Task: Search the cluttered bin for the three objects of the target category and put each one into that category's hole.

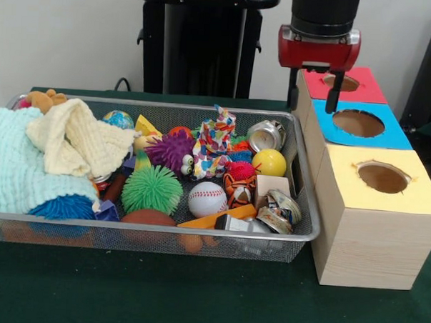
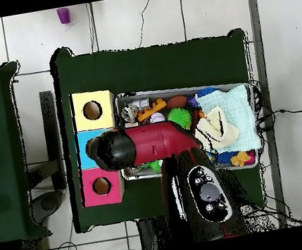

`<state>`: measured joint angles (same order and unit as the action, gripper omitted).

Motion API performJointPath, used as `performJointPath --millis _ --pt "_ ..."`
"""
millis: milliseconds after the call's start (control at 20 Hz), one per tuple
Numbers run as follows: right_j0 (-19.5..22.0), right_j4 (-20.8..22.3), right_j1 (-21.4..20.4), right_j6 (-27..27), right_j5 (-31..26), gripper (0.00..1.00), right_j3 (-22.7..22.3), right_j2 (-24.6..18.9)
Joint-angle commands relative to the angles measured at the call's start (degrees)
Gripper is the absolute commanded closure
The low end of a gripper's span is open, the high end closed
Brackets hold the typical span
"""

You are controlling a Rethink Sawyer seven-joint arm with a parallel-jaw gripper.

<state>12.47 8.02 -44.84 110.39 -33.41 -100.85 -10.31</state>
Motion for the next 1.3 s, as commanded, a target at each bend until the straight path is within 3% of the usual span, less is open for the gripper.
performJointPath --millis 50,300,650,900,1100,1300 --pt "0.8 3.7 -0.7 1.9 -7.0 0.00 4.0 3.5" --pt "-0.1 6.4 2.0 1.9 -3.1 0.00 3.7 5.5" --pt "2.7 8.9 -1.1 -2.2 -4.8 0.00 1.0 6.3" --pt "-0.3 15.9 -0.4 -1.7 -2.0 0.00 1.2 9.9" --pt "1.3 18.5 -1.7 -3.7 0.8 0.00 -2.6 8.8" --pt "2.9 18.5 1.8 -2.3 2.5 0.00 -1.5 6.5"
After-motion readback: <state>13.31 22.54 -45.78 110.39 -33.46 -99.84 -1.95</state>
